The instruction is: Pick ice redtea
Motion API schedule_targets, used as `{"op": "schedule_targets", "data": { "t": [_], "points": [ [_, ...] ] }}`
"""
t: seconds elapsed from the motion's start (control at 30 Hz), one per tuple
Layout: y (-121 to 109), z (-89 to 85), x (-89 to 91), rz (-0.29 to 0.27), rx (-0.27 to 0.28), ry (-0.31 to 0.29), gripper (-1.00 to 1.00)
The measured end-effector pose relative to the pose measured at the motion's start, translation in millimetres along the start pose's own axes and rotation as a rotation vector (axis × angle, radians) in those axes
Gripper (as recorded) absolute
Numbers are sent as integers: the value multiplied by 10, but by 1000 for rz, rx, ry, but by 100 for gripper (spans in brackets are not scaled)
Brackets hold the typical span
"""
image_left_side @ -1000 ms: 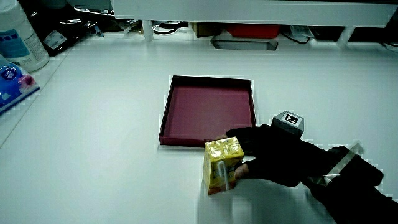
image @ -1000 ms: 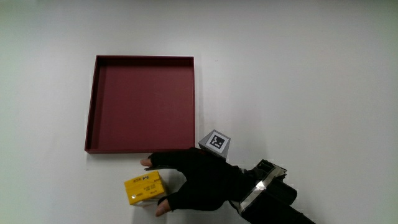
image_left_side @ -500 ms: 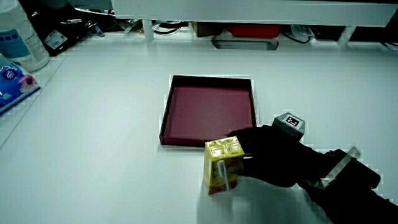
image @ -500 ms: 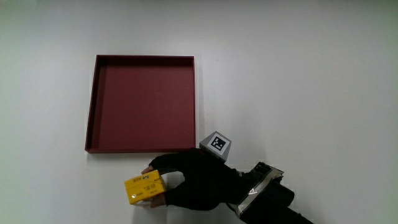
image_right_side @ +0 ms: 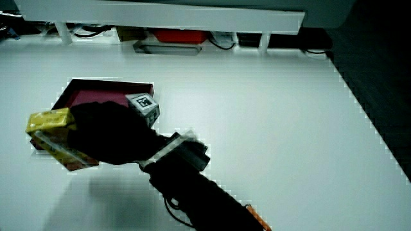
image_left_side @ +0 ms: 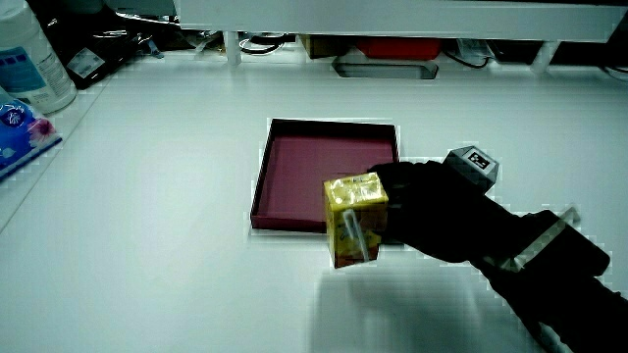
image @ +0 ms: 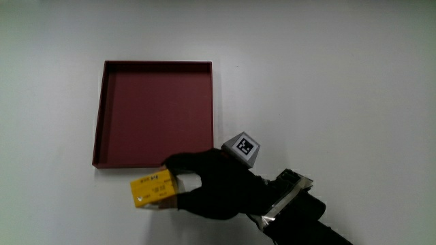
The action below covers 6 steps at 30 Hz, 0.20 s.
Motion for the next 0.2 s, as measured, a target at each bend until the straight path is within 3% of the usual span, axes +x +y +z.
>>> {"op": "schedule_targets", "data": {
  "t": [0.03,0.2],
  "points": [
    [6,16,-56,9,19,25,100],
    [48,181,-261,106,110,11,100]
  ]
}}
